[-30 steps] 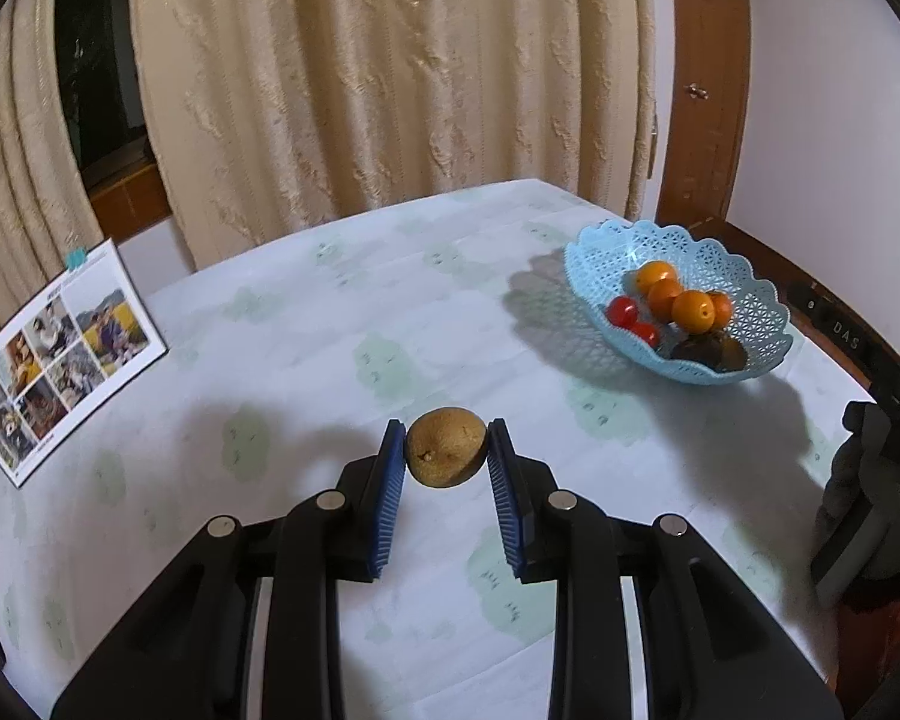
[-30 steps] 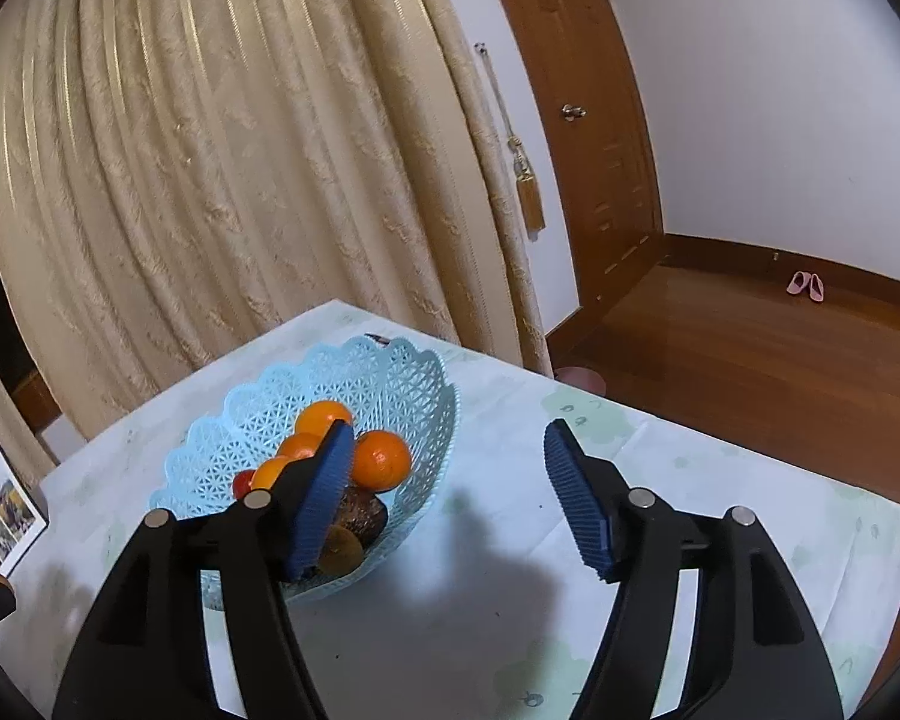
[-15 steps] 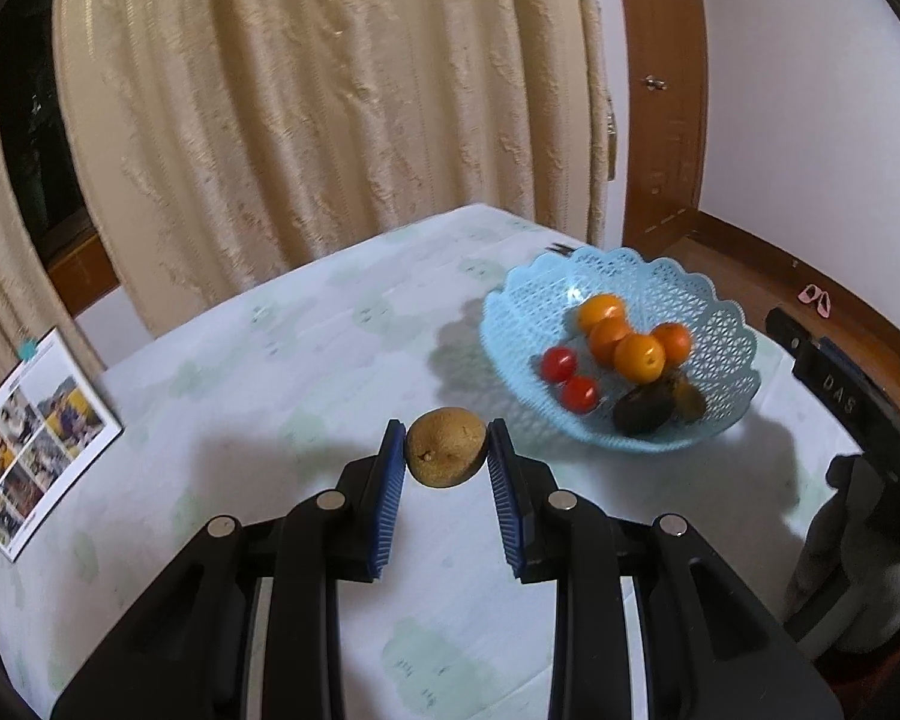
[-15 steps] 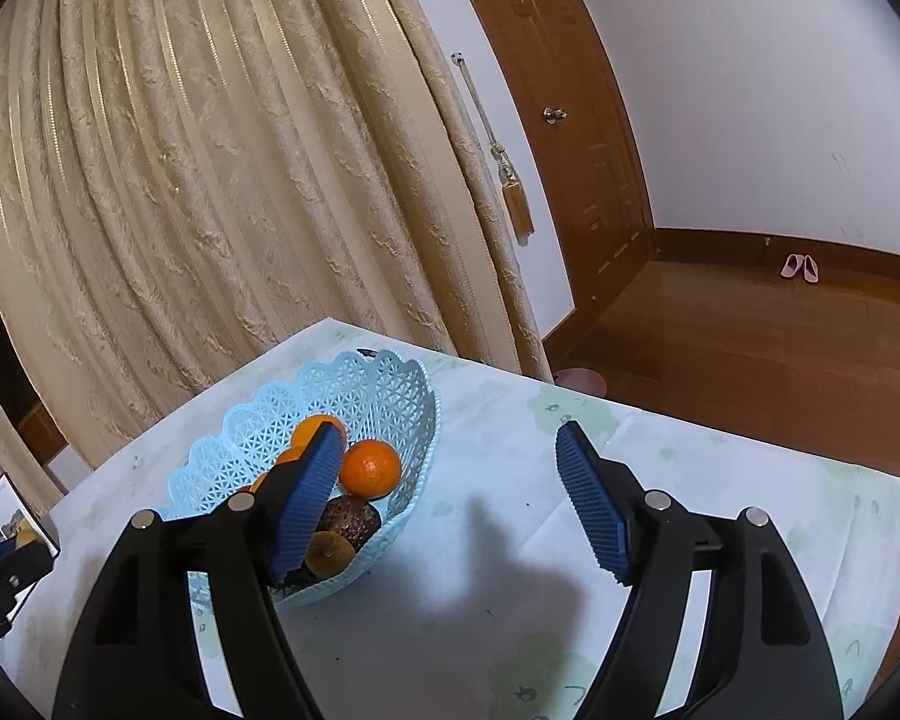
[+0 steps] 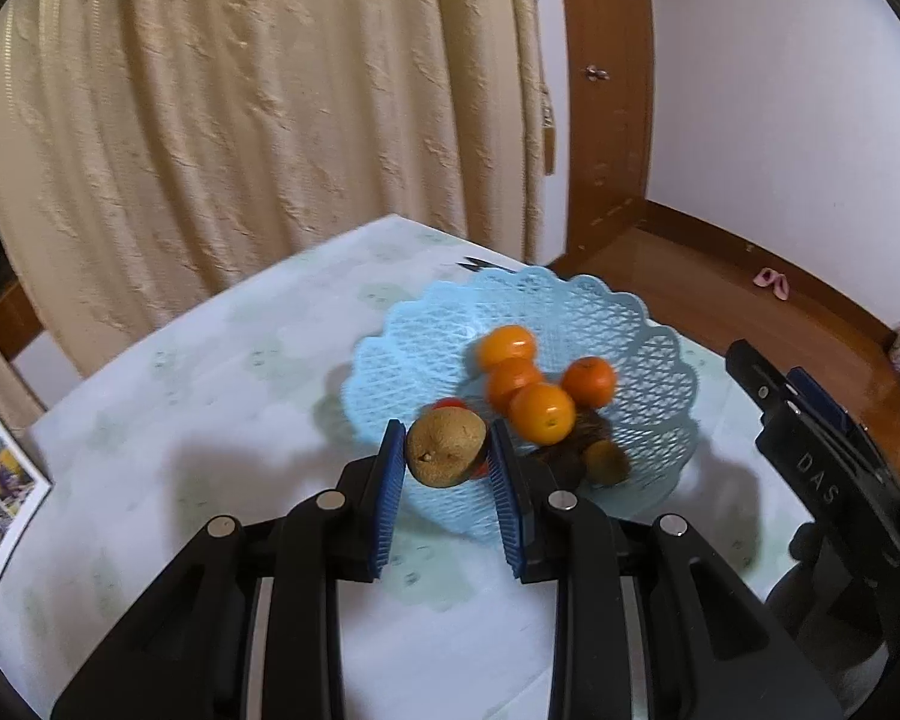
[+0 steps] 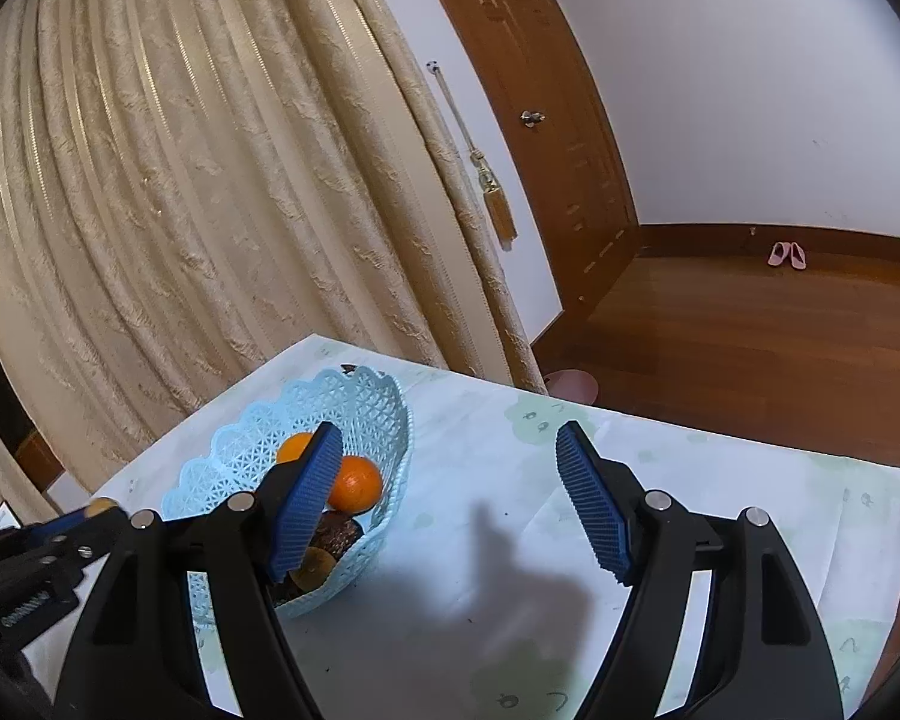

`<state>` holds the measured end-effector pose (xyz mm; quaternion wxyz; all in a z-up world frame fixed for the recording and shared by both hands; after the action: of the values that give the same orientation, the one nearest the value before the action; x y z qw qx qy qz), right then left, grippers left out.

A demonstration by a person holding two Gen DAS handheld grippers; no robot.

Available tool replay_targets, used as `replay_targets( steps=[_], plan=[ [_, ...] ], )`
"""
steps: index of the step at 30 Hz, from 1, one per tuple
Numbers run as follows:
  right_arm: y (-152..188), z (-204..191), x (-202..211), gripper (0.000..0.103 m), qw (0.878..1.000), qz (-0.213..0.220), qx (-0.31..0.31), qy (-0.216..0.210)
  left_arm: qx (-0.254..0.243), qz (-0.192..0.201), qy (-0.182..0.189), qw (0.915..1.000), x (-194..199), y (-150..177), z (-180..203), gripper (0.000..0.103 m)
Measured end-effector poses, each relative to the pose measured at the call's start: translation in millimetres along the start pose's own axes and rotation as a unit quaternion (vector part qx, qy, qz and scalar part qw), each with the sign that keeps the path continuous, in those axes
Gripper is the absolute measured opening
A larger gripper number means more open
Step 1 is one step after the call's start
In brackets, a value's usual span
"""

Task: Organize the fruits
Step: 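Carry the brown round fruit into the blue basket and open the left tool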

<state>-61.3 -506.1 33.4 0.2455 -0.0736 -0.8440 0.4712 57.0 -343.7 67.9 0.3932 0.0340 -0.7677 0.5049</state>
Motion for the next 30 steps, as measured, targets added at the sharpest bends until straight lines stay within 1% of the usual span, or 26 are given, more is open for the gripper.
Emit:
replay_targets(
  steps=[2, 6, 13, 20, 26, 30],
  plan=[
    [0, 1, 0, 0.075, 1.000, 0.001, -0.003, 0.001, -0.001, -0.005, 0.017, 0.9998, -6, -1, 8, 0.028],
    [-1, 2, 0, 0.076, 1.000, 0.001, -0.004, 0.001, -0.004, -0.019, 0.038, 0.9991, -18, 1, 22, 0.028],
    [-2, 6, 2, 0.076, 1.000, 0.005, -0.015, 0.004, -0.006, -0.036, 0.059, 0.9976, -33, 0, 39, 0.028],
    [-3, 5, 1, 0.076, 1.000, 0.004, -0.015, 0.002, -0.009, -0.045, 0.053, 0.9975, -47, 2, 46, 0.028],
    [-3, 6, 2, 0.076, 1.000, 0.002, -0.014, 0.001, -0.016, -0.036, 0.046, 0.9982, -47, 0, 47, 0.028],
    [-4, 6, 2, 0.076, 1.000, 0.003, -0.014, 0.001, -0.017, -0.031, 0.024, 0.9991, -48, -1, 42, 0.028]
  ],
)
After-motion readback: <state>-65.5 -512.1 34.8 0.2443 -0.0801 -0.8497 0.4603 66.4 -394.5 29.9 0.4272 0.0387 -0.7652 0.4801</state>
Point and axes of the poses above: each gripper's, at about its wrist camera, not at the fingertips, and x roughly against the way its jaws point, z to its right, y to its underside, the point moved 3 cm from there along -x, roughly the way its jaws point, and after that the axes turned 8 degrees about -y, right-handed, at the moved point
